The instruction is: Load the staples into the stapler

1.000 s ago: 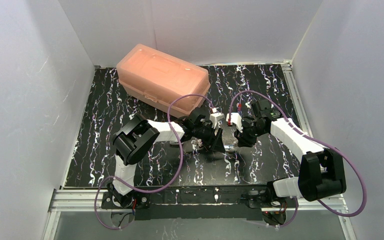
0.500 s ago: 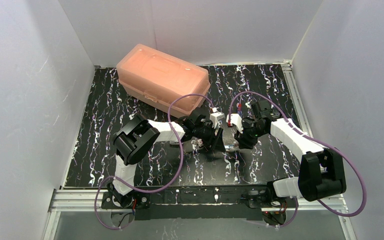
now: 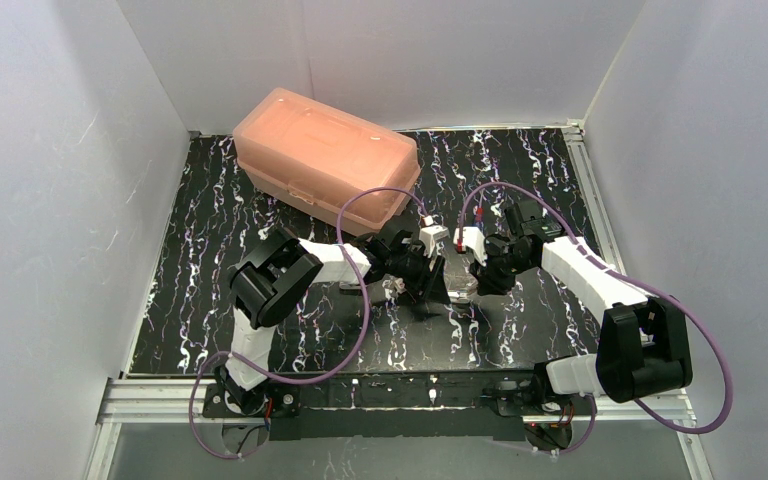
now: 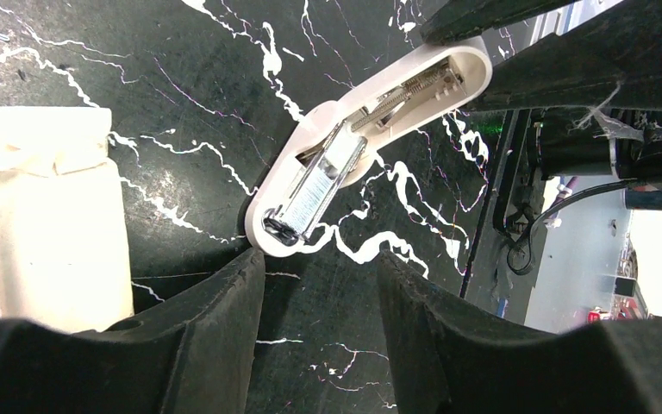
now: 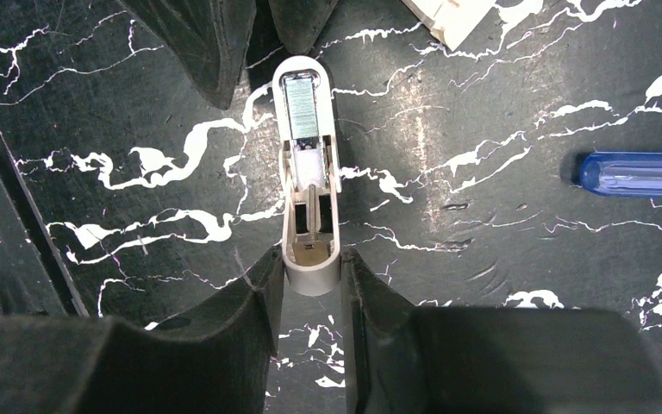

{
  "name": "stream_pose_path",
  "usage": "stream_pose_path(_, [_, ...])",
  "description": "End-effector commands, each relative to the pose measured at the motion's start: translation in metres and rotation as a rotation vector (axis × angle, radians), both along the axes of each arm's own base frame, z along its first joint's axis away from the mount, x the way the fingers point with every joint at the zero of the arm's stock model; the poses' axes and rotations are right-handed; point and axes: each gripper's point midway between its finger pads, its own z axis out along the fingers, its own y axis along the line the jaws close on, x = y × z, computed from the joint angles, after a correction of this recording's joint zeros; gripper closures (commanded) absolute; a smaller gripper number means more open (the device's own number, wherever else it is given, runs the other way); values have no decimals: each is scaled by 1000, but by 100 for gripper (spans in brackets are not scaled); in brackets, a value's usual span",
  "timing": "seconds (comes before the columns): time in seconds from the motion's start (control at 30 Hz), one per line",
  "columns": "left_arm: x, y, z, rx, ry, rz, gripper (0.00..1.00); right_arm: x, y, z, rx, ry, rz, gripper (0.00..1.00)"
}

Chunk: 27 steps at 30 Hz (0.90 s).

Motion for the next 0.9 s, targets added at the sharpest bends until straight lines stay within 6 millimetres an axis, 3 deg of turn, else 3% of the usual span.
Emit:
stream_pose_path(0.0, [-4, -7, -2, -2, 5, -26, 52, -7, 23, 9, 90, 35, 17, 76])
stream_pose_path(0.2, [-6, -7, -2, -2, 5, -32, 54, -7, 38, 5, 104, 26, 17, 77])
stream_pose_path(0.43, [-7, -5, -1, -3, -15, -36, 54, -5, 56, 1, 105, 2, 23, 67])
stream_pose_path(0.53, [-7, -3, 2, -8, -41, -38, 53, -5, 54, -1, 91, -4, 21, 58])
stream_pose_path(0.7, [-7, 1, 6, -9, -73, -38, 50, -5, 48, -1, 74, -40, 8, 35])
stream_pose_path(0.87, [-6, 5, 9, -8, -106, -39, 45, -8, 41, 2, 51, -61, 3, 21])
